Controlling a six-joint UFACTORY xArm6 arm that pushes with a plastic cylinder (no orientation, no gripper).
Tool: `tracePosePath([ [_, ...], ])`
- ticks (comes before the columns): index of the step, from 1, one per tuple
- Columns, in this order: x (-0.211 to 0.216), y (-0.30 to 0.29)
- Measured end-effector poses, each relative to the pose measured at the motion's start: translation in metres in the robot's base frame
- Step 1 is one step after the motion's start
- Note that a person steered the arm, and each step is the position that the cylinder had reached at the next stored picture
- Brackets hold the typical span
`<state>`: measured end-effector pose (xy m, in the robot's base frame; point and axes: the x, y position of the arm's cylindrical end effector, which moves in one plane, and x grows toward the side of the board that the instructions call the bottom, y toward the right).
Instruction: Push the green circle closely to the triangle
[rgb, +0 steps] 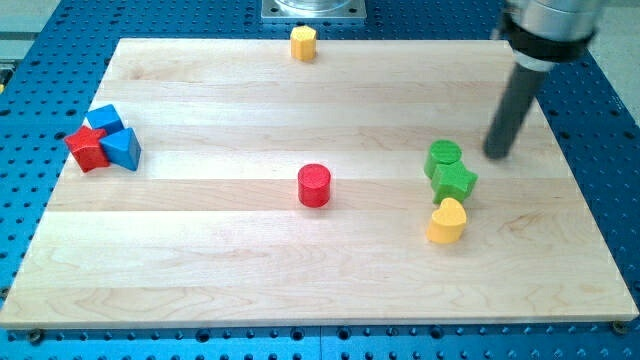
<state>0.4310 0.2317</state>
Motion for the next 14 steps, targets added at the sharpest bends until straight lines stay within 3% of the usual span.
tracePosePath([
  [1,0.023,-0.027],
  [3,0.022,-0.195],
  [4,0.020,-0.171],
  [5,0.018,-0.094],
  [6,-0.012,-0.095],
  [7,-0.021,-0.249],
  [8,-0.019,-0.319],
  [9,-0.019,-0.294],
  [10,-0.020,-0.380],
  [11,-0.019,-0.407],
  [13,-0.018,-0.250],
  [14,-0.018,-0.126],
])
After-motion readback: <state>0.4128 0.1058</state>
